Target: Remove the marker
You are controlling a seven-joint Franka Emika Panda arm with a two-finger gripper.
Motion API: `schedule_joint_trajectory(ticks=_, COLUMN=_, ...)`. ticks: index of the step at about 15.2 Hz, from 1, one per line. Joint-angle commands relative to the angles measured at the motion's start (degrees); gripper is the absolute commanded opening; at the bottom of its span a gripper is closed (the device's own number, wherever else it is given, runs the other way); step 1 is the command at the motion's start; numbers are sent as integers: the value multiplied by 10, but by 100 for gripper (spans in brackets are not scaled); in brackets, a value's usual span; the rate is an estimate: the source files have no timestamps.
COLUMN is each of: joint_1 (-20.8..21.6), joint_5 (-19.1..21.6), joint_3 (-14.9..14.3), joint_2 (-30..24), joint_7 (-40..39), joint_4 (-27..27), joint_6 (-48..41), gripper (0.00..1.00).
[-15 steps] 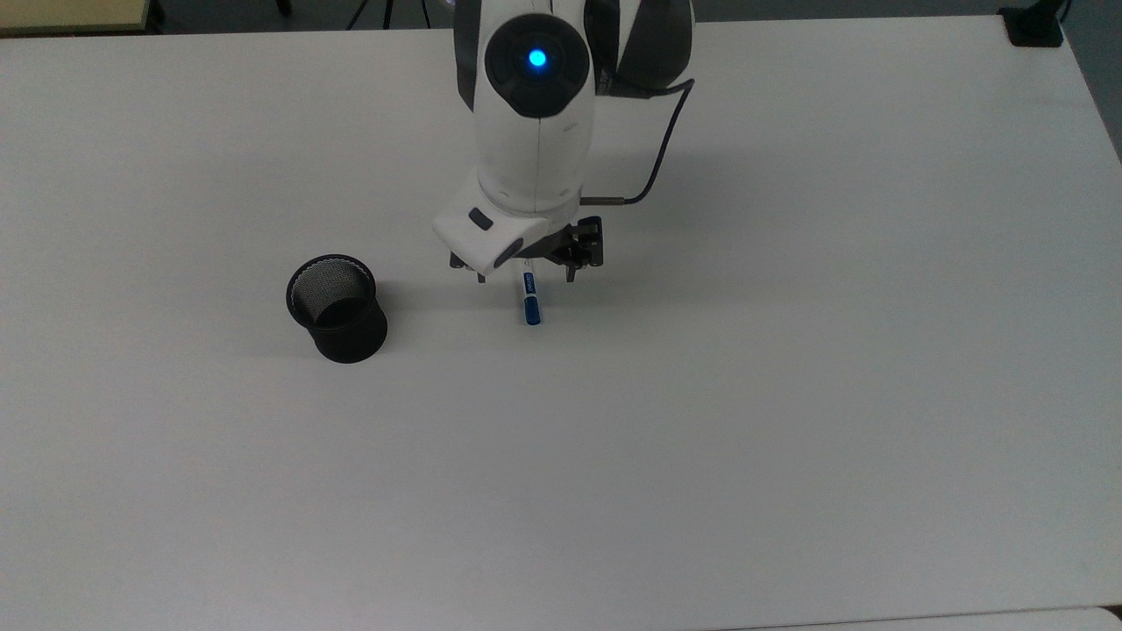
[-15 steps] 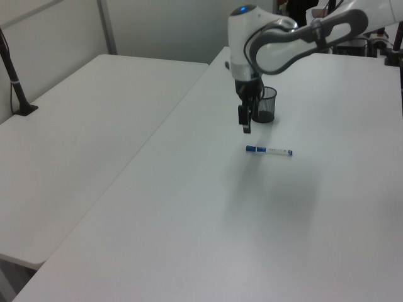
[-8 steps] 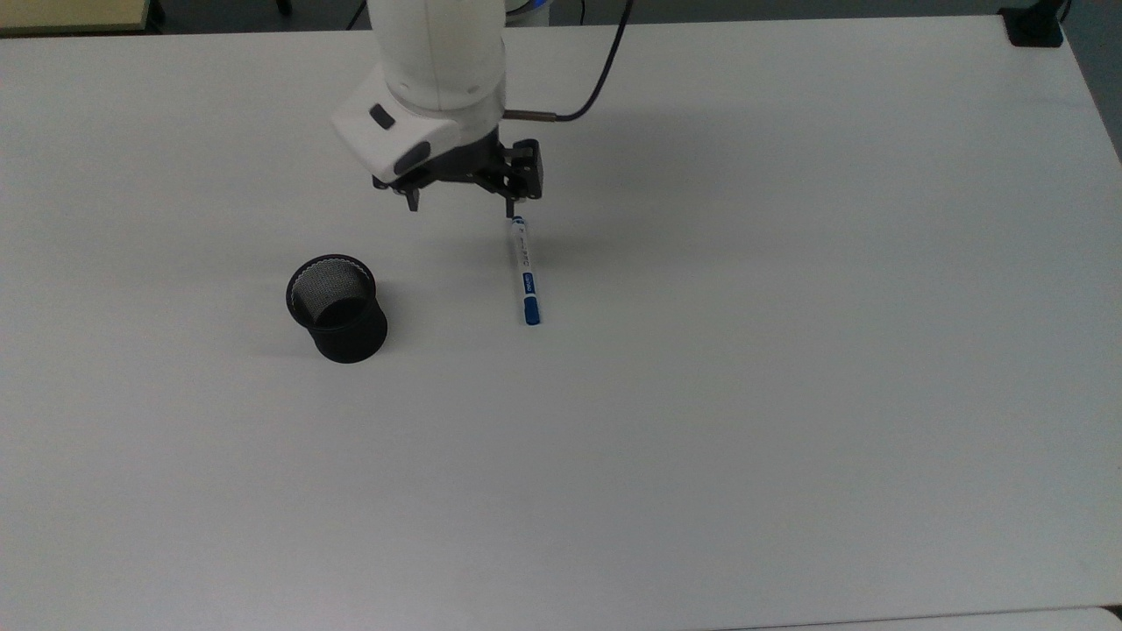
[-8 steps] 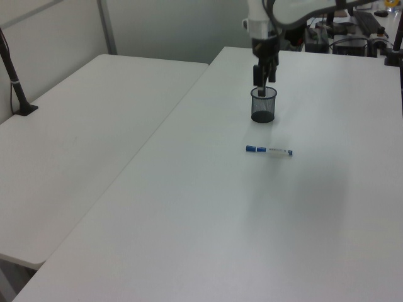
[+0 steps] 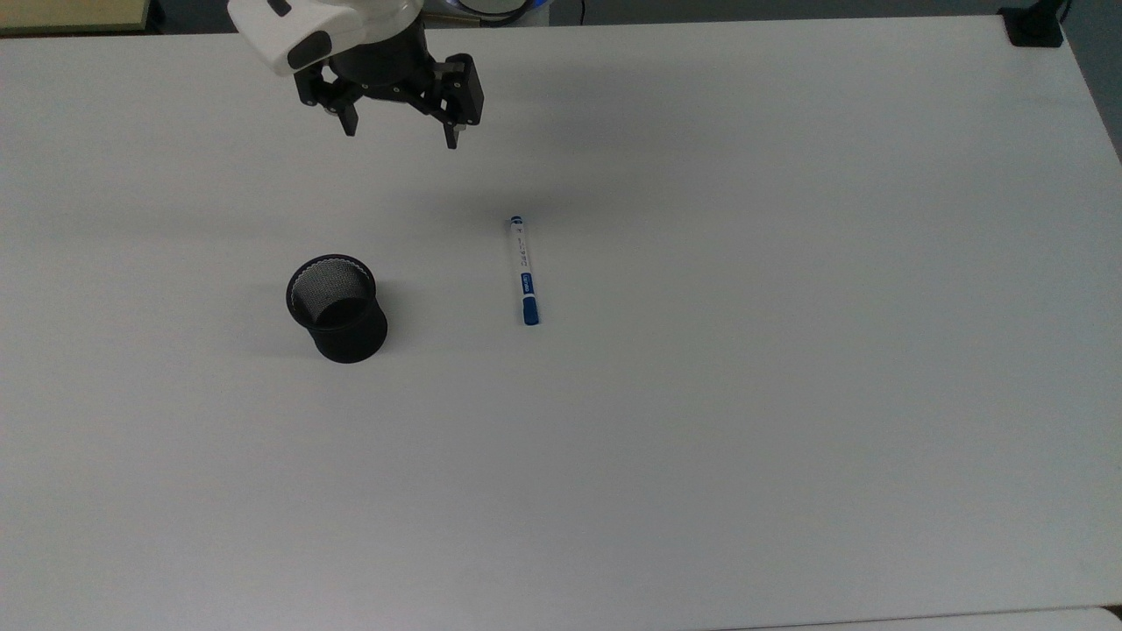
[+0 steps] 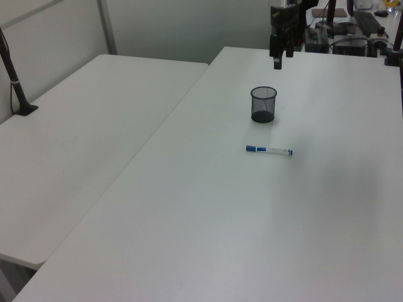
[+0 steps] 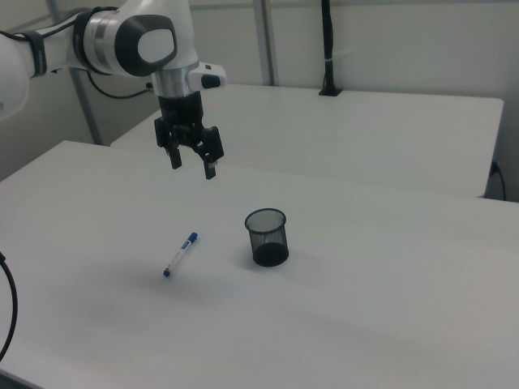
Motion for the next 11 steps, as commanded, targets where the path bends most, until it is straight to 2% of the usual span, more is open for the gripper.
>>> schedule_joint_trajectory(ticks=1, joint_1=2, joint_5=-6, joint_3=2, joint_2=-34, joint_7=6, joint_4=-46, joint_6=1, gripper=100)
schedule_joint_trajectory(ticks=11, joint_1=1, joint_5=-6, joint_3=2, joint_2=-46, joint_7=48, joint_4=-65, joint_6=28, gripper=100)
